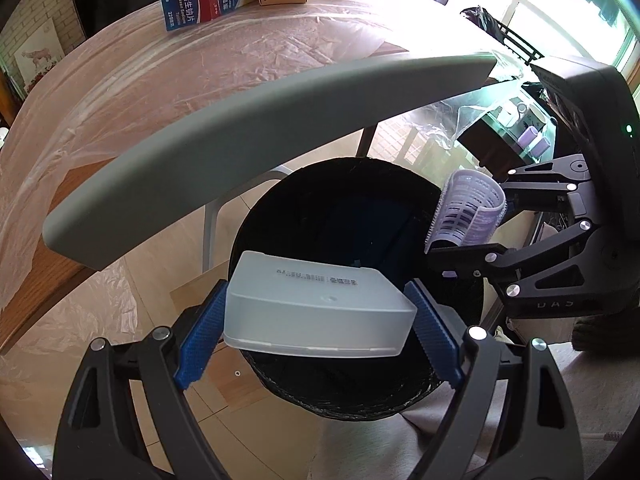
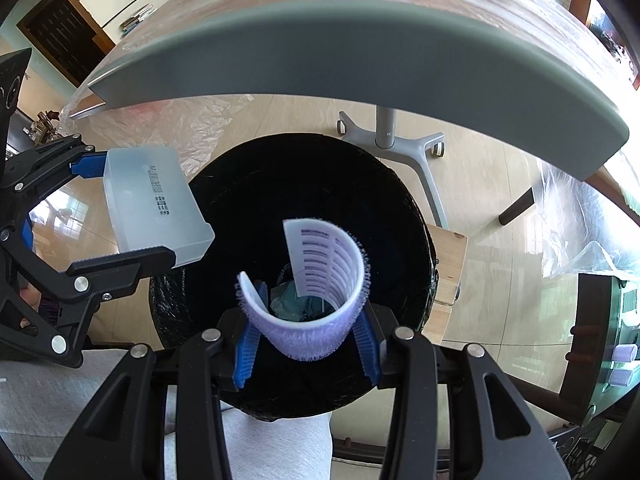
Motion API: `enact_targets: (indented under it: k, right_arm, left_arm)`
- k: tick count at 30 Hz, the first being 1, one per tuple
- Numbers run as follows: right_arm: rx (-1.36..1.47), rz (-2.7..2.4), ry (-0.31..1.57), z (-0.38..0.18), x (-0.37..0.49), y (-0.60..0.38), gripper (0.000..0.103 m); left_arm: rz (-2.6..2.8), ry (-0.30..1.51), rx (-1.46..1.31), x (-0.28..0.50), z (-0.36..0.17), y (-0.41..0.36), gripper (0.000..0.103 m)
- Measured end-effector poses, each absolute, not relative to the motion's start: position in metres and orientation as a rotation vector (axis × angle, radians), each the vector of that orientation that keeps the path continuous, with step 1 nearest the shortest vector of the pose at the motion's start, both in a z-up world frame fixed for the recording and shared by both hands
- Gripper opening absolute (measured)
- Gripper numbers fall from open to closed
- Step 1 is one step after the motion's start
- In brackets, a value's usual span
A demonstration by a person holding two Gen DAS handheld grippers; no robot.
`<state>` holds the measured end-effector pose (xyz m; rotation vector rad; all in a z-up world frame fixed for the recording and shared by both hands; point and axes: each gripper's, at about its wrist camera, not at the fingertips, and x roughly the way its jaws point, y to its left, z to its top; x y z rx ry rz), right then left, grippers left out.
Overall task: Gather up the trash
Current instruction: 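Open both grippers to drop the box and cylinder into the bin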
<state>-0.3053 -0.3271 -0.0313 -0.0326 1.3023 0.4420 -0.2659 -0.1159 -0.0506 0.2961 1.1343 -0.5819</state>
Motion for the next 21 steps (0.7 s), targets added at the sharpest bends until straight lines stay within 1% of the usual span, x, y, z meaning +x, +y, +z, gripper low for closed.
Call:
enact_targets:
  k: [21]
  right_arm:
    - [-0.045, 0.434, 1.333, -0.042, -0.302, -0.322, 0.041]
  left_arm:
    - [-0.578, 1.161, 0.357, -0.262, -0.07, -0.125, 0.088]
